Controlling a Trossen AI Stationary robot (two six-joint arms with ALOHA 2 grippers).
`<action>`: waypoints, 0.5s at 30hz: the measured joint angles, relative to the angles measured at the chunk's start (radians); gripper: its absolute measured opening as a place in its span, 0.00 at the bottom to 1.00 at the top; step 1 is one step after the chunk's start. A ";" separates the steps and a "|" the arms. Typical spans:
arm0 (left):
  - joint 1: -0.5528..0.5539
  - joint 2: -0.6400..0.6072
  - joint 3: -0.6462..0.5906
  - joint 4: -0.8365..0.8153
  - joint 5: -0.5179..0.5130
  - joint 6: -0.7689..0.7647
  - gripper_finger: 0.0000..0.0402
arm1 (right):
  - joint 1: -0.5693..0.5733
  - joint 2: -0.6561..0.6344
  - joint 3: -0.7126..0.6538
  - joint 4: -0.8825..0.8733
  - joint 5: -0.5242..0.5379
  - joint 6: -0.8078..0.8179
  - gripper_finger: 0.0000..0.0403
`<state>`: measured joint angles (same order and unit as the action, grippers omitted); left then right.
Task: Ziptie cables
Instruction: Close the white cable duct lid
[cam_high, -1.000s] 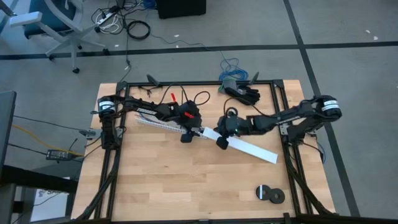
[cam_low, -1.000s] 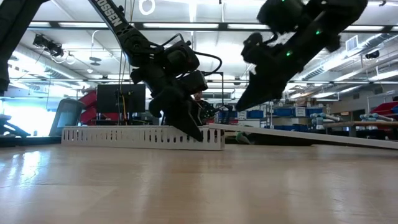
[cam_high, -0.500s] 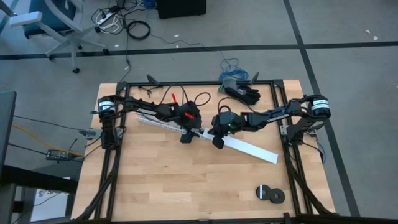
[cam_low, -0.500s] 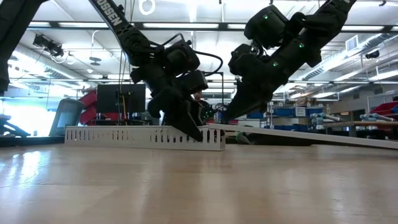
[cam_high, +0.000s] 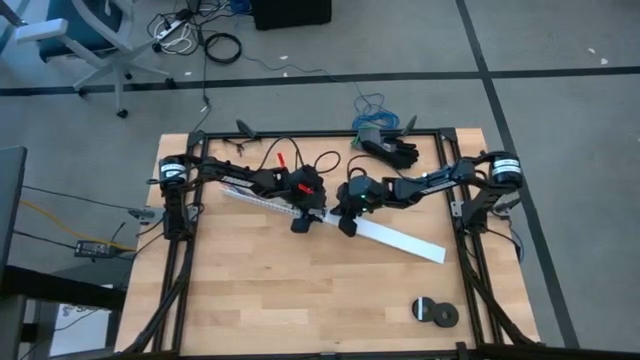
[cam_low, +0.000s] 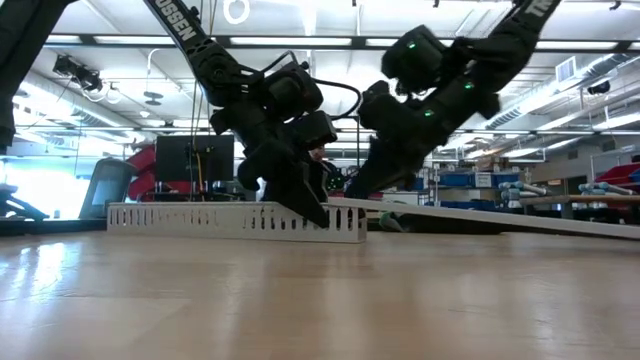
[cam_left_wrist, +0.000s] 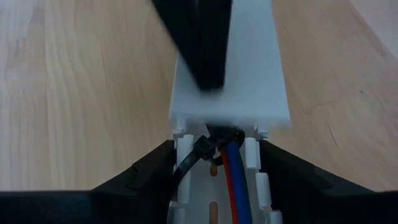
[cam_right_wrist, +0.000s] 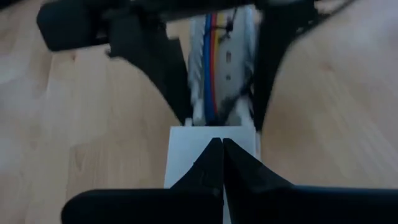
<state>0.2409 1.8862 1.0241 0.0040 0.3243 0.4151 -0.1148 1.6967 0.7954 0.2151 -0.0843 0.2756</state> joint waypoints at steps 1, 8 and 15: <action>0.000 0.000 0.000 0.001 0.001 0.000 0.56 | -0.003 0.016 0.016 0.003 -0.006 -0.009 0.00; 0.000 0.000 -0.001 0.001 -0.001 -0.001 0.56 | -0.008 0.095 0.097 -0.001 -0.036 -0.069 0.00; -0.001 0.000 -0.001 0.004 -0.016 -0.002 0.58 | -0.007 0.089 0.099 -0.019 -0.032 -0.050 0.00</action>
<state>0.2401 1.8862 1.0229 0.0079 0.3087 0.4126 -0.1223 1.7860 0.8940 0.1964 -0.1166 0.2256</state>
